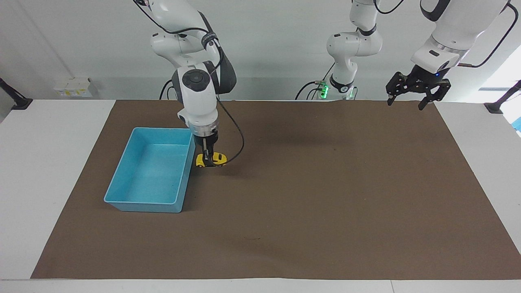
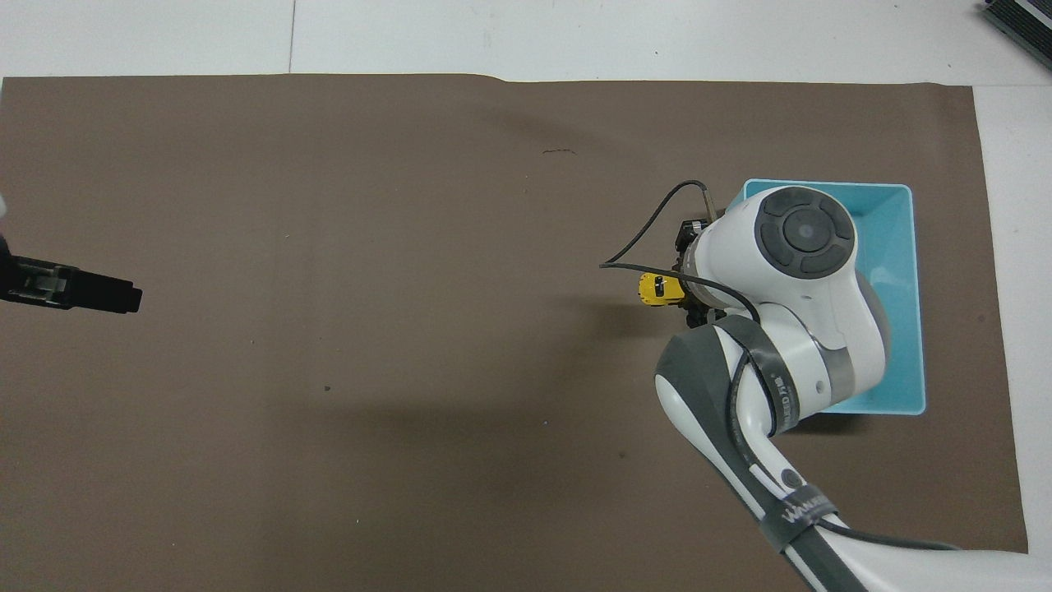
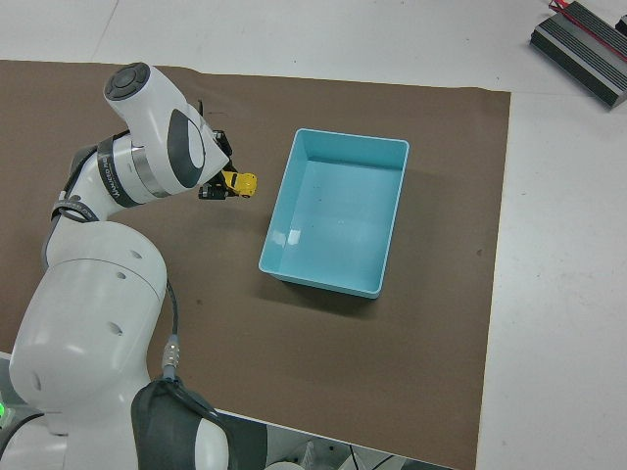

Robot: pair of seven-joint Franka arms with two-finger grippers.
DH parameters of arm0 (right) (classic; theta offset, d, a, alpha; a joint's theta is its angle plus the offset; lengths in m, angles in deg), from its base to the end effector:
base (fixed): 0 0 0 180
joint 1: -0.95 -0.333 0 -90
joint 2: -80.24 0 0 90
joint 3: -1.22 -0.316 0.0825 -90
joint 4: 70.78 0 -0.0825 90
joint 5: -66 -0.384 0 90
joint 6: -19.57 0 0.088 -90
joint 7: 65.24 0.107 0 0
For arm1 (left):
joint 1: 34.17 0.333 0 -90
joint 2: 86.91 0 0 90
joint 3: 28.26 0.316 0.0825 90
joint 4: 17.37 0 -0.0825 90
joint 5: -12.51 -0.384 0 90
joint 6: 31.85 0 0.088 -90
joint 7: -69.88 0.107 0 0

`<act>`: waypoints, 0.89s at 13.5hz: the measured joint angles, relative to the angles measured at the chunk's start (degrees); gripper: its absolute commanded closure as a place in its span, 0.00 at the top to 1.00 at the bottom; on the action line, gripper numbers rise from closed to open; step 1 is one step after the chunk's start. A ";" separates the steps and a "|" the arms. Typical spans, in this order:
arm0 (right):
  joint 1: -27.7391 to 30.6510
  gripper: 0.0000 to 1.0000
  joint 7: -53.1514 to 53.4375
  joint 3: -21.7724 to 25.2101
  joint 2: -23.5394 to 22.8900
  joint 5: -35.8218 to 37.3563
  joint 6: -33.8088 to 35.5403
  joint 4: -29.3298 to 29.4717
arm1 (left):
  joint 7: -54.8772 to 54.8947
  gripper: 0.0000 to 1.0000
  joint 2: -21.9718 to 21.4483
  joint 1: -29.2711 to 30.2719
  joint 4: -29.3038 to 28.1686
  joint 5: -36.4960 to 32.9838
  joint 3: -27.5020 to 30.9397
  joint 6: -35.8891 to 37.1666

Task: Wind up and store yellow beetle car
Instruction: 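Grasp the yellow car with the right gripper and lift it, then lower the car into the blue bin and open the right gripper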

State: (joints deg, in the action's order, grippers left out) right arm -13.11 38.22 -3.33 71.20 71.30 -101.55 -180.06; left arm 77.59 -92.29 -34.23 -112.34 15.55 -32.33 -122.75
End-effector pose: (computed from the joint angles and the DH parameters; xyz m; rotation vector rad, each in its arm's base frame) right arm 0.5719 0.1863 0.4204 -2.3557 2.0585 -0.1306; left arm 0.5245 -0.0453 0.6356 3.0793 -0.3186 0.0373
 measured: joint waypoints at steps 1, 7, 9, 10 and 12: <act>0.26 0.00 -3.55 0.03 0.82 0.00 0.39 0.00 | -0.36 1.00 0.10 0.00 -0.02 0.00 -0.05 0.01; 4.88 0.00 -24.94 0.54 2.95 -0.16 1.81 0.00 | -0.55 1.00 0.10 0.00 0.38 -0.47 -0.40 0.96; 7.92 0.00 -34.57 0.60 3.28 -1.46 2.15 -0.09 | -0.57 1.00 0.72 0.00 0.69 -0.47 -0.39 1.22; 9.51 0.00 -39.12 0.64 3.38 -2.26 2.30 -0.25 | -0.58 1.00 1.56 0.00 1.72 -0.47 -0.39 1.81; 12.50 0.00 -48.48 0.70 3.43 -2.99 2.58 -0.63 | -0.60 1.00 3.24 -0.01 3.46 -0.47 -0.47 2.49</act>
State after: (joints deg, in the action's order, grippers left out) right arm -0.62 -10.25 -2.63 74.63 68.31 -98.97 -180.69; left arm 76.99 -89.05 -34.24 -108.87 15.07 -32.80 -120.26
